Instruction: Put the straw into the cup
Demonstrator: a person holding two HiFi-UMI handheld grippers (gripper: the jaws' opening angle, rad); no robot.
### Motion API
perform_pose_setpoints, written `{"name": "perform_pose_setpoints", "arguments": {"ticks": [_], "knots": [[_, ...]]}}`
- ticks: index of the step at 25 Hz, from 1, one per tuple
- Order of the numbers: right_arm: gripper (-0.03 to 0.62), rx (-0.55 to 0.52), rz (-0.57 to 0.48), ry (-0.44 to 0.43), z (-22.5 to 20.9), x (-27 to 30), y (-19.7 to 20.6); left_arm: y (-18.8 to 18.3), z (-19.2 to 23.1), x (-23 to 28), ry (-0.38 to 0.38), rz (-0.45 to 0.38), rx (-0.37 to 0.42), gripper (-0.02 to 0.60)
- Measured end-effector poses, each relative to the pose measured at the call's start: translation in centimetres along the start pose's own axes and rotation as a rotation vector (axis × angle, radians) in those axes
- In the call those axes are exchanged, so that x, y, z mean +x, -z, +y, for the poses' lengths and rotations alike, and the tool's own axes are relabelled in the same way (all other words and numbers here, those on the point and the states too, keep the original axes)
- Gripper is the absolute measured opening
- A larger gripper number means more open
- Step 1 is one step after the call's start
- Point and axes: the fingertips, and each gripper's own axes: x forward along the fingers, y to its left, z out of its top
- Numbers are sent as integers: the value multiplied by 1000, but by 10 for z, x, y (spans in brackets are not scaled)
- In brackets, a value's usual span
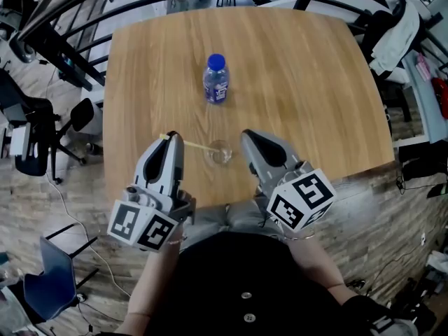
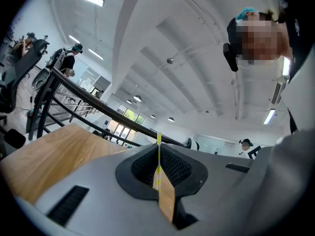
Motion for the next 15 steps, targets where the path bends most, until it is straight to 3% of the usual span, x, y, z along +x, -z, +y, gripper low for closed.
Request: {"name": "perform_pose_setpoints", "arguments": {"ticks": [7,15], "knots": [[-2,14,25,16,-7,-1,13,25,5,4,5,54,-16,26],[-2,38,58,27,-16,1,27,40,15,11,-40,49,-12,26]]}}
